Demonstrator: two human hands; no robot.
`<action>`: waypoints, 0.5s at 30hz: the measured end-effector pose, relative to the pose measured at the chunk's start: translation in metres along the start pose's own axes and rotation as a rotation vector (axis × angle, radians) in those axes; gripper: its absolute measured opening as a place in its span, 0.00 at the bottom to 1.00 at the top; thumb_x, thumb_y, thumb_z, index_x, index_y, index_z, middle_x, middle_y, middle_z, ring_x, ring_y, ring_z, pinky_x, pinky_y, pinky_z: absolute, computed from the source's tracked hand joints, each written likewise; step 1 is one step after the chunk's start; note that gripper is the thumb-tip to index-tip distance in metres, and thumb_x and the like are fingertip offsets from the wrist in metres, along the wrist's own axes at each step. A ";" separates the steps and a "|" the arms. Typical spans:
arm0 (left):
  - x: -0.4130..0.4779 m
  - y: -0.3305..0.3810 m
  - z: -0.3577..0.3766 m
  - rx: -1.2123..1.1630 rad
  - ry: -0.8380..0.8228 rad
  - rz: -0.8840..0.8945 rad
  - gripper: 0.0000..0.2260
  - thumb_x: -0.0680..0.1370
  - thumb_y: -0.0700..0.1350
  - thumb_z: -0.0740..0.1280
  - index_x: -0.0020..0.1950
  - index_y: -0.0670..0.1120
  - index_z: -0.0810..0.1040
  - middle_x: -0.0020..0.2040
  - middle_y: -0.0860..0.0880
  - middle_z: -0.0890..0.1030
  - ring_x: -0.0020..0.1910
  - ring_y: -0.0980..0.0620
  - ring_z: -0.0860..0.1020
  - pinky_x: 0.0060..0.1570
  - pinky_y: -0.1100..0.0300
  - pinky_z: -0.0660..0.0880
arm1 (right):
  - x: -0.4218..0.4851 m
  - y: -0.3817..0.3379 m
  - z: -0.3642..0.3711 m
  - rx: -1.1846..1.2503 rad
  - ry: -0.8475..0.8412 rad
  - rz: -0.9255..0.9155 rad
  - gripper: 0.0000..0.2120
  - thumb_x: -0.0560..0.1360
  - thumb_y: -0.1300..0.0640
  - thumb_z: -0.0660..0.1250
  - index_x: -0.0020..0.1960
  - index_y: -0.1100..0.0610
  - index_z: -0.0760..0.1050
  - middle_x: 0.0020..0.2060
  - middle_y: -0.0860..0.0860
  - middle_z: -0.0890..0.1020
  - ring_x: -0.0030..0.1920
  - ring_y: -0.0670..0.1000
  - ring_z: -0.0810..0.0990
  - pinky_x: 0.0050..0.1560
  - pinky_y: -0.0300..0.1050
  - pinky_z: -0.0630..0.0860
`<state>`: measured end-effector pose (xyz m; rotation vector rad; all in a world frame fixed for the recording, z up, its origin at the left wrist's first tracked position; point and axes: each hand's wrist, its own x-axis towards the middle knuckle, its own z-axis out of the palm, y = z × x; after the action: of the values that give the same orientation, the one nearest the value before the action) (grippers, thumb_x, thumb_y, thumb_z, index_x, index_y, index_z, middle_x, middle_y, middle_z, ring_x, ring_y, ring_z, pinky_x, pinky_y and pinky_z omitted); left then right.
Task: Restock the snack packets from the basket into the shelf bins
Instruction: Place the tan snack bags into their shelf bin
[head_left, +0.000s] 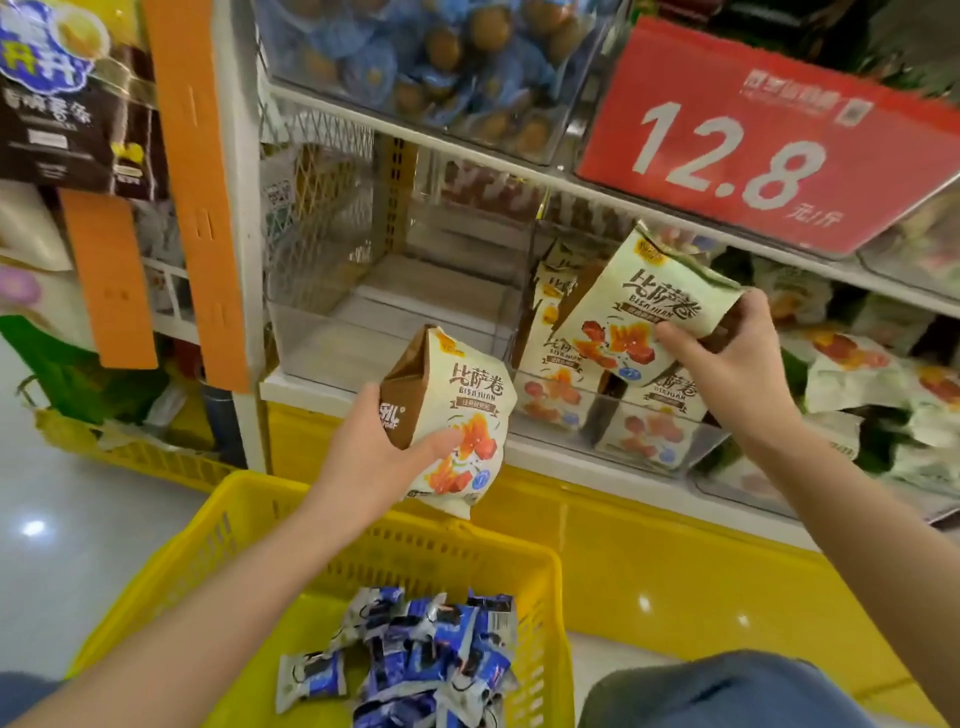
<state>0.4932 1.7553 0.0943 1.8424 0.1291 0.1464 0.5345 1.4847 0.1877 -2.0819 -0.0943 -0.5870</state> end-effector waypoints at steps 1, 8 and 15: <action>0.002 -0.002 0.003 -0.023 -0.001 -0.015 0.24 0.66 0.50 0.76 0.57 0.51 0.69 0.45 0.58 0.77 0.42 0.64 0.75 0.29 0.72 0.70 | 0.005 0.005 0.004 -0.030 -0.033 0.012 0.22 0.71 0.57 0.72 0.59 0.52 0.64 0.49 0.42 0.77 0.46 0.35 0.77 0.42 0.31 0.76; 0.015 0.003 0.020 -0.172 -0.021 -0.037 0.23 0.67 0.50 0.75 0.57 0.53 0.67 0.44 0.61 0.76 0.42 0.63 0.76 0.26 0.76 0.71 | 0.035 0.043 0.031 -0.220 -0.310 0.131 0.22 0.71 0.57 0.72 0.59 0.56 0.65 0.50 0.45 0.79 0.50 0.43 0.79 0.52 0.39 0.78; 0.025 0.014 0.021 -0.230 -0.021 -0.028 0.22 0.67 0.52 0.75 0.54 0.57 0.66 0.43 0.62 0.76 0.41 0.63 0.77 0.25 0.76 0.70 | 0.058 0.042 0.037 -0.399 -0.503 0.220 0.29 0.68 0.49 0.73 0.65 0.54 0.68 0.56 0.49 0.80 0.56 0.49 0.78 0.59 0.52 0.75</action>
<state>0.5210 1.7357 0.1026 1.6121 0.1180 0.1169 0.6110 1.4823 0.1646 -2.5464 -0.0361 0.0710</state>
